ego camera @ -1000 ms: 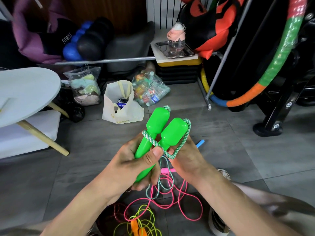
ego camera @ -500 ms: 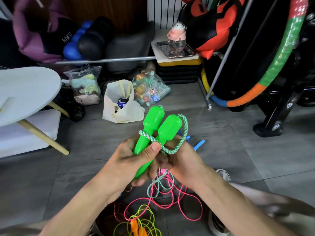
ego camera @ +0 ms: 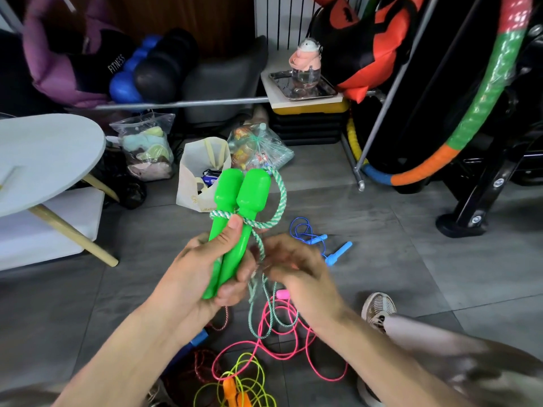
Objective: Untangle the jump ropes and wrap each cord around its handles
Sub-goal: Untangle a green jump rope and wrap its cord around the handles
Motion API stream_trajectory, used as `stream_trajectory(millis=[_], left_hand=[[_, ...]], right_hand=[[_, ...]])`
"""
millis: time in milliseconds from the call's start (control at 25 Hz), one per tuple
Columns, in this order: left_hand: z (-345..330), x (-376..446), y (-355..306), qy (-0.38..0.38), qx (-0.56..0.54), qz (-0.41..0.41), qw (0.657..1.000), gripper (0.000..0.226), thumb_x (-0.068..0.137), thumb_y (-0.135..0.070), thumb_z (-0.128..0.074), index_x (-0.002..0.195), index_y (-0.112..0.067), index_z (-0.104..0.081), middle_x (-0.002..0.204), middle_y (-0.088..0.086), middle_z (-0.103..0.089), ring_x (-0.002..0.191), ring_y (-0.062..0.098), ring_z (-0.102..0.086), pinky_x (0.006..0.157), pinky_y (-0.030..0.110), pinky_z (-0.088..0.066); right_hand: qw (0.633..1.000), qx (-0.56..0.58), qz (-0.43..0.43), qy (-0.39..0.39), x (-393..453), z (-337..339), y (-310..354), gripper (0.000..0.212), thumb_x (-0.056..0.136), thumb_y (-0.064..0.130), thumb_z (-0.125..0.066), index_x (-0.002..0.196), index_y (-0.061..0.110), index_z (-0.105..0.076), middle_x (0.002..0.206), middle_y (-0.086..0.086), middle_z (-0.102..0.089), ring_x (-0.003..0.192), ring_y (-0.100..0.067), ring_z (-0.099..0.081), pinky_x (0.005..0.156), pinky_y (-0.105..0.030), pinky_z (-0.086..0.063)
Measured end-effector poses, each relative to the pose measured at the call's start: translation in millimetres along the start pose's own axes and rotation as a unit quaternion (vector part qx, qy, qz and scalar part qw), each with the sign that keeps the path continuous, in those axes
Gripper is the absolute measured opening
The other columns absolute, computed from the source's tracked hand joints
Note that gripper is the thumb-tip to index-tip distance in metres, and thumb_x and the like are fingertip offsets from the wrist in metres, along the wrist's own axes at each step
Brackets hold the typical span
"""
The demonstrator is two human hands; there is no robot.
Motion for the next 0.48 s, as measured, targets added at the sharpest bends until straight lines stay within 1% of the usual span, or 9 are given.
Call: stream_trajectory(millis=[40,80,160,200,280,320,400,440,480], left_hand=[[-2.0,0.4,2.5,0.017,-0.039,0.016,0.999,0.057,0.086,-0.041,-0.052,0.093,0.015,-0.052,0.048,0.007,-0.039,0.029,0.009,-0.025,0.037,0.015,-0.014],[-3.1,0.2,4.9,0.029,-0.071,0.030,0.997,0.058,0.086,-0.042,-0.050,0.106,0.011,-0.059,0.049,0.006,-0.038,0.029,0.007,-0.025,0.036,0.014,-0.014],[-5.0,0.7,9.2,0.045,-0.112,0.047,0.992,0.055,0.088,-0.044,-0.048,0.115,0.000,-0.065,0.050,0.004,-0.037,0.029,0.005,-0.025,0.034,0.014,-0.014],[-5.6,1.1,10.4,0.048,-0.124,0.053,0.990,0.054,0.090,-0.044,-0.046,0.116,-0.001,-0.066,0.050,0.003,-0.037,0.029,0.004,-0.025,0.033,0.014,-0.014],[-3.3,1.5,9.8,0.039,-0.131,0.060,0.989,0.050,0.092,-0.044,-0.045,0.109,-0.004,-0.070,0.049,0.002,-0.036,0.028,0.004,-0.025,0.032,0.015,-0.013],[-1.7,1.2,8.8,0.033,-0.129,0.059,0.989,0.046,0.092,-0.043,-0.044,0.097,-0.007,-0.073,0.048,0.002,-0.036,0.028,0.003,-0.025,0.032,0.015,-0.013],[-0.1,0.7,7.7,0.021,-0.129,0.063,0.989,0.038,0.090,-0.043,-0.047,0.074,-0.013,-0.064,0.048,0.001,-0.037,0.028,0.004,-0.025,0.032,0.015,-0.012],[0.1,1.1,8.6,0.018,-0.130,0.067,0.989,0.035,0.089,-0.043,-0.049,0.075,-0.012,-0.059,0.048,0.001,-0.037,0.028,0.004,-0.025,0.033,0.015,-0.011],[0.2,1.3,10.3,0.017,-0.127,0.074,0.989,0.038,0.089,-0.043,-0.049,0.082,-0.008,-0.061,0.049,0.002,-0.036,0.028,0.004,-0.025,0.034,0.015,-0.011]], right_hand=[[0.998,0.010,0.015,0.065,-2.6,-11.6,3.0,0.035,0.065,-0.001,-0.053,0.077,0.029,-0.068,0.074,0.000,-0.066,0.077,-0.021,-0.061,0.076,-0.037,-0.050],[0.994,0.022,0.021,0.108,-4.6,-20.3,5.0,0.040,0.067,-0.004,-0.053,0.079,0.031,-0.067,0.077,0.001,-0.068,0.083,-0.022,-0.064,0.082,-0.041,-0.050],[0.992,0.029,0.014,0.118,-6.2,-23.0,3.2,0.044,0.074,-0.012,-0.051,0.081,0.028,-0.069,0.081,0.002,-0.072,0.088,-0.021,-0.068,0.089,-0.040,-0.053],[0.994,0.025,0.009,0.105,-4.2,-19.0,1.3,0.039,0.080,-0.013,-0.051,0.085,0.020,-0.071,0.083,-0.004,-0.073,0.090,-0.026,-0.069,0.090,-0.043,-0.054],[0.997,-0.026,0.013,0.075,1.5,-6.1,2.6,0.020,0.091,0.002,-0.056,0.090,0.013,-0.073,0.087,-0.016,-0.072,0.085,-0.030,-0.067,0.085,-0.051,-0.051],[0.996,-0.053,0.007,0.075,5.0,0.0,5.2,0.015,0.094,0.015,-0.059,0.092,0.015,-0.074,0.088,-0.020,-0.071,0.082,-0.025,-0.065,0.081,-0.050,-0.050],[0.992,-0.098,-0.039,0.069,11.7,14.8,6.9,0.017,0.092,0.030,-0.064,0.092,0.018,-0.076,0.089,-0.018,-0.072,0.083,-0.020,-0.066,0.080,-0.043,-0.050],[0.992,-0.105,-0.063,0.043,15.2,22.8,8.3,0.017,0.090,0.031,-0.068,0.086,0.016,-0.075,0.082,-0.014,-0.071,0.078,-0.019,-0.065,0.076,-0.040,-0.049],[0.991,-0.110,-0.075,-0.006,18.1,32.0,11.4,0.021,0.087,0.029,-0.070,0.079,0.010,-0.070,0.070,-0.008,-0.063,0.067,-0.015,-0.057,0.068,-0.036,-0.044]])
Point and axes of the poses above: each hand's wrist, its own x-axis towards the middle knuckle, its own z-axis out of the back of the hand, y = z × x, the point moved 6 cm from there along x, towards the middle knuckle
